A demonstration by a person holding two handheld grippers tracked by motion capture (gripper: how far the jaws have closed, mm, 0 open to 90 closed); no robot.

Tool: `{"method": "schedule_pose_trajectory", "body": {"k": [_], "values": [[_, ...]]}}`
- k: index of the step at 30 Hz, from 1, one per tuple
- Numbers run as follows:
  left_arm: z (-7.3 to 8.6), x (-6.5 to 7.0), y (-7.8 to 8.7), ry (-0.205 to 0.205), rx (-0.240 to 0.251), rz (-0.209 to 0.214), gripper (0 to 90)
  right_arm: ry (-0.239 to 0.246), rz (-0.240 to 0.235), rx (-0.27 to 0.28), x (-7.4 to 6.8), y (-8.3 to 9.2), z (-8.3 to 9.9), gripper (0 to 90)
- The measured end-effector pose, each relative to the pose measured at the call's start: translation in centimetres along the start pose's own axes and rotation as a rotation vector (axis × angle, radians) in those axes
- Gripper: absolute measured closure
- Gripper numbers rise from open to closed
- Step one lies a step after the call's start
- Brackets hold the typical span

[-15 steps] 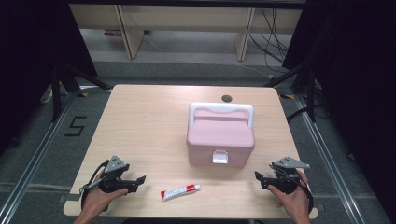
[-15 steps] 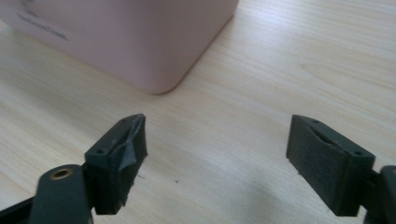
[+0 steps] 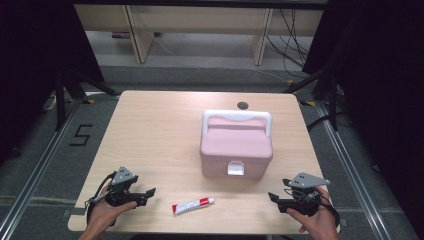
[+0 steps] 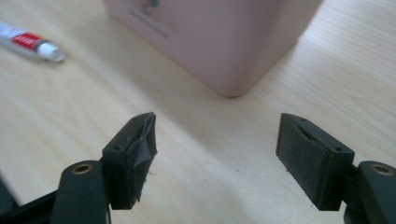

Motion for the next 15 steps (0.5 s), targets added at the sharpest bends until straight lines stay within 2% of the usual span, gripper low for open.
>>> {"method": "schedule_pose_trajectory", "body": {"k": [1,3,4,5,6,8,9,10,11,13,14,15], "values": [[0.1,0.0,0.0,0.006,-0.016,0.000,16.3,0.042,-0.023,-0.017,-0.9,0.3,-0.5,30.0],[0.1,-0.1,0.0,-0.001,-0.017,-0.001,16.3,0.036,-0.035,-0.012,-1.3,0.3,-0.6,30.8],[0.1,-0.1,0.0,-0.001,-0.017,-0.003,16.3,0.059,-0.046,-0.017,-1.6,0.4,-0.9,31.1],[0.1,-0.1,-0.1,-0.001,-0.017,-0.003,16.3,0.062,-0.057,-0.023,-2.1,0.4,-1.1,31.1],[0.1,-0.1,0.0,-0.002,-0.026,-0.005,16.3,0.105,-0.075,-0.023,-2.8,0.1,-1.5,31.3],[0.1,-0.1,0.0,-0.001,-0.023,-0.006,16.3,0.107,-0.091,-0.028,-3.4,-0.1,-1.7,31.7],[0.0,-0.1,-0.1,0.000,-0.011,-0.004,16.3,0.135,-0.116,-0.048,-4.3,-0.6,-2.0,32.4],[0.0,-0.1,-0.1,0.000,-0.011,-0.004,16.3,0.135,-0.116,-0.048,-4.3,-0.6,-2.0,32.4],[0.0,-0.1,-0.1,-0.001,-0.014,-0.006,16.3,0.167,-0.148,-0.066,-5.2,-1.3,-2.4,34.1],[0.1,-0.1,-0.1,0.001,-0.010,-0.002,16.3,0.192,-0.177,-0.083,-6.2,-1.8,-2.9,35.3],[0.0,-0.1,-0.1,0.003,-0.008,-0.005,16.3,0.192,-0.177,-0.083,-6.2,-1.8,-2.9,35.3],[0.0,-0.1,-0.1,0.003,-0.018,-0.004,16.3,0.238,-0.206,-0.097,-7.0,-2.5,-3.5,36.2]]}}
Point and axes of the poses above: each handheld gripper's, and its own axes: y roughly backward along the jaws, z roughly out of its underside, x roughly to its right, the point moved 6 cm from there along -y, roughly forward along the jaws, and after that the axes turned 15 degrees about -z, right-handed, at the moved point
